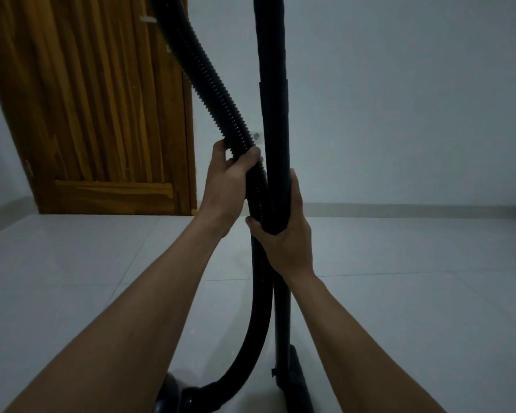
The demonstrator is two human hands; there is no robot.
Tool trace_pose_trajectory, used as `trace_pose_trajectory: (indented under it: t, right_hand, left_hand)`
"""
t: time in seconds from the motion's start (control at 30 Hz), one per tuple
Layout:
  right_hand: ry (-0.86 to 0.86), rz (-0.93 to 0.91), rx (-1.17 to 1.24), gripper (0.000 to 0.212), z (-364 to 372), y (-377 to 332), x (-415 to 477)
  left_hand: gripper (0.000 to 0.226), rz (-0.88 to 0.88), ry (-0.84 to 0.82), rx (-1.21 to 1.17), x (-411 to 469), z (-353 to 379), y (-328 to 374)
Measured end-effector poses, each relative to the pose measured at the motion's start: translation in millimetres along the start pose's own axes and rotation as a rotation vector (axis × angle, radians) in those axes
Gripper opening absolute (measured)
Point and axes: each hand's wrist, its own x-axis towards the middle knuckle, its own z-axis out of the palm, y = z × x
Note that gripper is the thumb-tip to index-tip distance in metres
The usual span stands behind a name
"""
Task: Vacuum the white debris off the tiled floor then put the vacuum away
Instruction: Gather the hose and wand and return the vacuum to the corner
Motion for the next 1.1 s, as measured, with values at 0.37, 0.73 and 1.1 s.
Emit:
trace_pose_trajectory:
  t: [0.37,0.73,1.1]
  right_hand:
    - [-0.1,0.24,0.234,0.098,-4,-5,13]
    - [-0.036,0.299,-0.167,0.121,36,25,-64]
    - [0.076,0.154,-0.179,0.12,64,41,-70]
  left_hand:
    - [0.045,-0.048,-0.118,-0.062,15,3,11]
    - [0.061,0.053,0.037,0.004,16,6,4]
    - [0.086,0.148,0.093,0.197,-2,-7,-40]
